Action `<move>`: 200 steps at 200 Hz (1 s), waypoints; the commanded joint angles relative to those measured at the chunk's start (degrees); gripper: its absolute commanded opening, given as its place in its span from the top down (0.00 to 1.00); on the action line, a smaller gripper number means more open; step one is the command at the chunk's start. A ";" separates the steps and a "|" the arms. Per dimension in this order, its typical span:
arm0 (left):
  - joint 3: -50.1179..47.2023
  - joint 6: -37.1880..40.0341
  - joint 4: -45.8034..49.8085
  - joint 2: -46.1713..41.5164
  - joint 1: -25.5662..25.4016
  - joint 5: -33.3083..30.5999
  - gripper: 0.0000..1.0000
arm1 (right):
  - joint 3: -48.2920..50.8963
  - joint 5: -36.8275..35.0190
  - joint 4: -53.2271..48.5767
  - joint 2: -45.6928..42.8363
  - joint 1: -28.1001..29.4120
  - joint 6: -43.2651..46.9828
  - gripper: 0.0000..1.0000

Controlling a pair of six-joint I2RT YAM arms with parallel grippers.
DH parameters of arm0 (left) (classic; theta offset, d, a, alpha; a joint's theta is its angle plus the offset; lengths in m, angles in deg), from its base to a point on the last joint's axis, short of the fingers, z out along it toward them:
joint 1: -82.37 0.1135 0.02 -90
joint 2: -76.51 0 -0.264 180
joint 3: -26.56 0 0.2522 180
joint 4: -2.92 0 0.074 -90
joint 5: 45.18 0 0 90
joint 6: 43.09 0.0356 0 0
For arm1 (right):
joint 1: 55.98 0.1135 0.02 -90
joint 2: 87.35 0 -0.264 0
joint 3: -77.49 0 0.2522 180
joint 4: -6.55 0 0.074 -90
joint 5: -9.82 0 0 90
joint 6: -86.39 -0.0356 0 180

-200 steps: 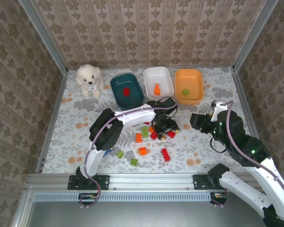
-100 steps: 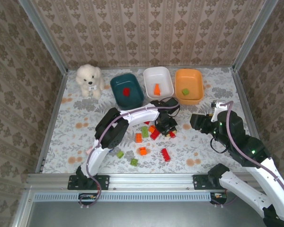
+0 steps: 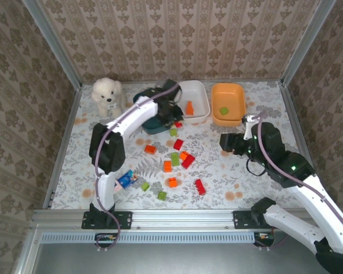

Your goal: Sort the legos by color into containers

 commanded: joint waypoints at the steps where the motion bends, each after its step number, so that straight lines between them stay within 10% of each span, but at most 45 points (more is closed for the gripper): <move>1: 5.34 9.93 4.98 3.70 4.61 1.72 0.81 | -2.15 4.41 2.85 3.12 0.26 -0.48 0.27; 118: 17.33 15.33 7.48 20.10 10.13 6.43 0.74 | -3.01 5.70 5.73 9.66 0.30 -2.24 0.27; 200: 18.11 16.06 9.14 16.17 10.13 5.91 0.50 | -5.76 2.15 0.43 17.29 8.53 8.04 0.29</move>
